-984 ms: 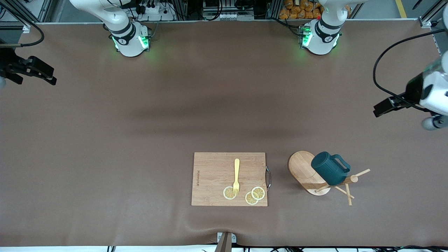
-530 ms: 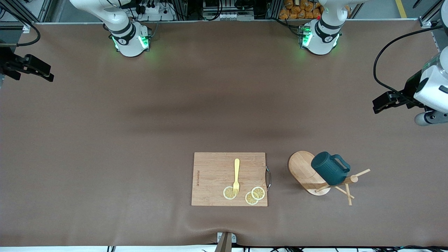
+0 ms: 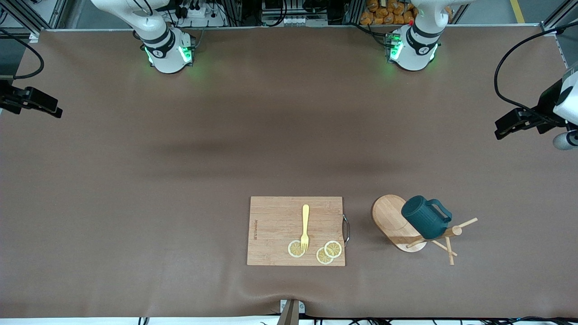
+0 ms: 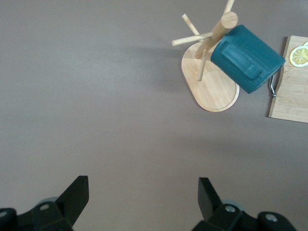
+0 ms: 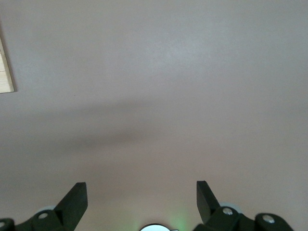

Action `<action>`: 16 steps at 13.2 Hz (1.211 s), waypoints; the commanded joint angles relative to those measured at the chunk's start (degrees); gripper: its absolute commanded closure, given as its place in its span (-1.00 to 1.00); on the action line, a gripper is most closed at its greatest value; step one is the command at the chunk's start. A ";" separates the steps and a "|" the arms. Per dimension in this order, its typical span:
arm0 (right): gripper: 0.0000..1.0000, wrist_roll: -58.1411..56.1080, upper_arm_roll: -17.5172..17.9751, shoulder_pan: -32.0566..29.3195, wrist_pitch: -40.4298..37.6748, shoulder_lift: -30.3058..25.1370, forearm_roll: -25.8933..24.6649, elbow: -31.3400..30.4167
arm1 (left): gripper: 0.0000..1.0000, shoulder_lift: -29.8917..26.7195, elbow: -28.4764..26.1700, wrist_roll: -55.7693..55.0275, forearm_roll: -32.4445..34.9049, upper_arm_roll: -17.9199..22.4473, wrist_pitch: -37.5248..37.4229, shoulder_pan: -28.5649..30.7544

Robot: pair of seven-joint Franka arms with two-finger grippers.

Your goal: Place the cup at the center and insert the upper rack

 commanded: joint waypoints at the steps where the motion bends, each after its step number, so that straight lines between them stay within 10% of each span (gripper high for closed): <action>1: -1.00 -0.48 5.97 -5.02 0.96 -0.96 -0.05 -2.15 | -1.00 -4.27 -4.90 0.62 -3.43 4.47 1.38 -3.08; 16: -1.00 -4.96 6.33 -9.94 5.62 -1.22 5.91 -6.29 | -1.00 -5.07 -3.94 0.00 -4.07 4.04 -1.34 -4.40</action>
